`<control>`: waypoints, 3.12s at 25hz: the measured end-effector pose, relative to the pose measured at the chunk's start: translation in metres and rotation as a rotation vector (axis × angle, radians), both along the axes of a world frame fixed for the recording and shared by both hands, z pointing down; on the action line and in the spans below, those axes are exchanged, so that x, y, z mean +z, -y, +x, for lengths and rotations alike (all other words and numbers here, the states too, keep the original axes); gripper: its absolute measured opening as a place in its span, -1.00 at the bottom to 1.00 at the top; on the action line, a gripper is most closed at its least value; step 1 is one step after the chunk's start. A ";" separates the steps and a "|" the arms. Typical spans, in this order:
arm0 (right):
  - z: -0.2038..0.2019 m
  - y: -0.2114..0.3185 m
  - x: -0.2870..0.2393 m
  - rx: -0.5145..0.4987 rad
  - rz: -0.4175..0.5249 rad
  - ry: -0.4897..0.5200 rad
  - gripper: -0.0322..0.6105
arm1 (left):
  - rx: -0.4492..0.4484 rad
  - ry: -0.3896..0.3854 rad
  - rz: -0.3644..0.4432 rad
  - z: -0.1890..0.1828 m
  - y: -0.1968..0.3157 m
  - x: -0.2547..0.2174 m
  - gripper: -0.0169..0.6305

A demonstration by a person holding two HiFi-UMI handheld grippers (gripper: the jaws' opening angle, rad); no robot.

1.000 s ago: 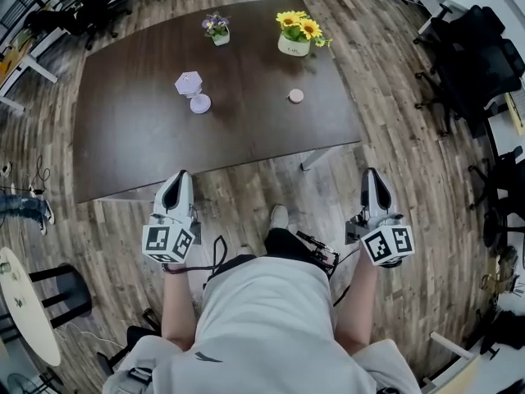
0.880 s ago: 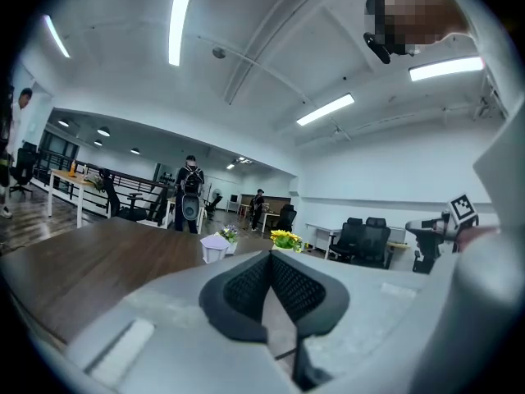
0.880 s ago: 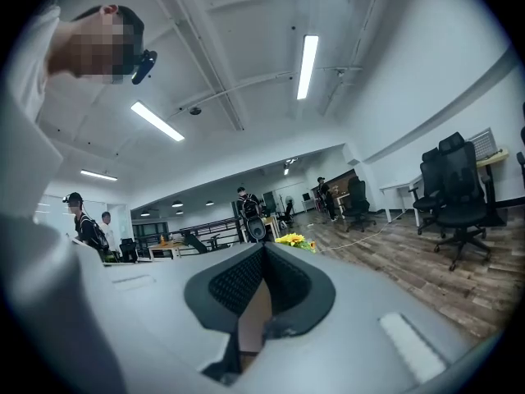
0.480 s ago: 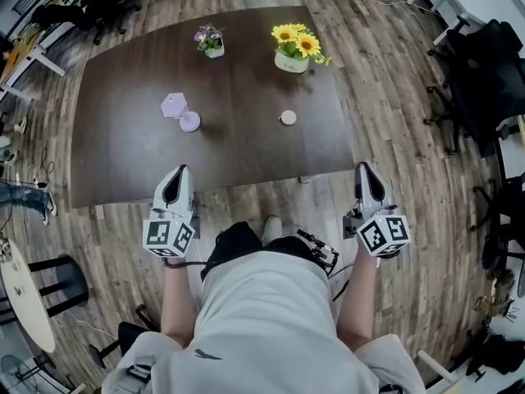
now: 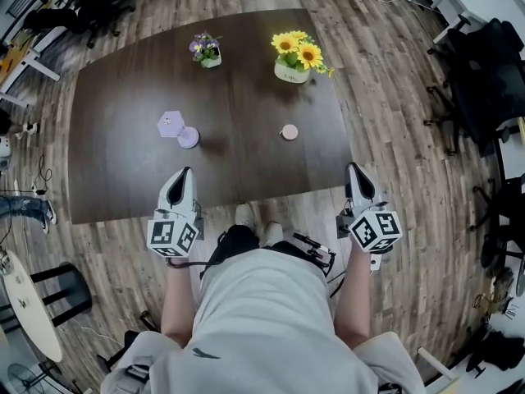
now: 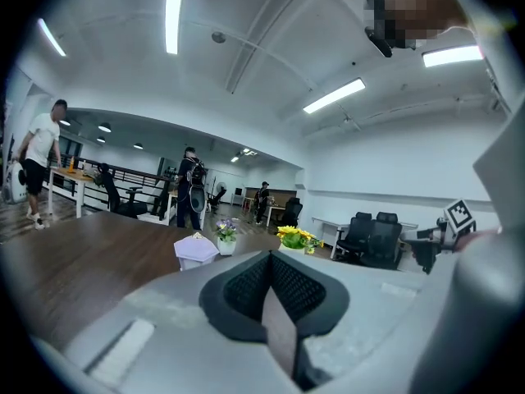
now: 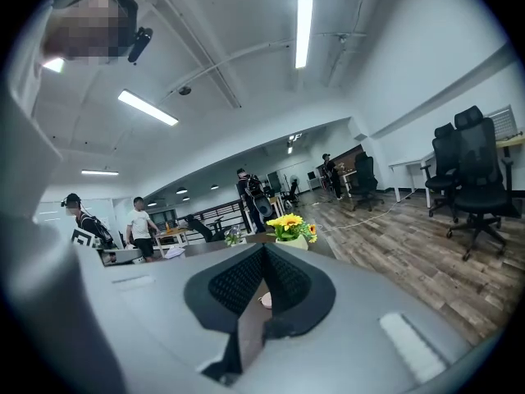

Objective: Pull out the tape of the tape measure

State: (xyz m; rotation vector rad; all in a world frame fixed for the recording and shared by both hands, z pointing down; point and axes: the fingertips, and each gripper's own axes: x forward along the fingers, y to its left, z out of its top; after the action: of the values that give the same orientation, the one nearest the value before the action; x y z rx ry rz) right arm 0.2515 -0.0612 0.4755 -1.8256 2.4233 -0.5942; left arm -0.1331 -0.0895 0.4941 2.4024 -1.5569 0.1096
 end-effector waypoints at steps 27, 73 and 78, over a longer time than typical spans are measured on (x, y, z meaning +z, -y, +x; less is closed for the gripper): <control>-0.065 0.087 0.056 -0.076 -0.082 -0.043 -0.90 | 0.028 -0.021 -0.058 -0.010 0.077 0.042 -0.93; -0.130 0.139 0.196 -0.508 -0.391 -0.298 -0.23 | 0.041 0.016 -0.057 -0.001 0.067 0.048 -0.93; -0.155 0.126 0.134 -0.557 -0.284 -0.211 -0.23 | 0.213 0.051 0.019 0.061 0.077 0.036 -0.86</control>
State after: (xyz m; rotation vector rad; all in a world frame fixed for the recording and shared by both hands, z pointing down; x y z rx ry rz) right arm 0.0968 -0.1876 0.6094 -1.3223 3.1595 -0.8513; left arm -0.0718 -0.1666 0.5301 2.5932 -1.3236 0.2002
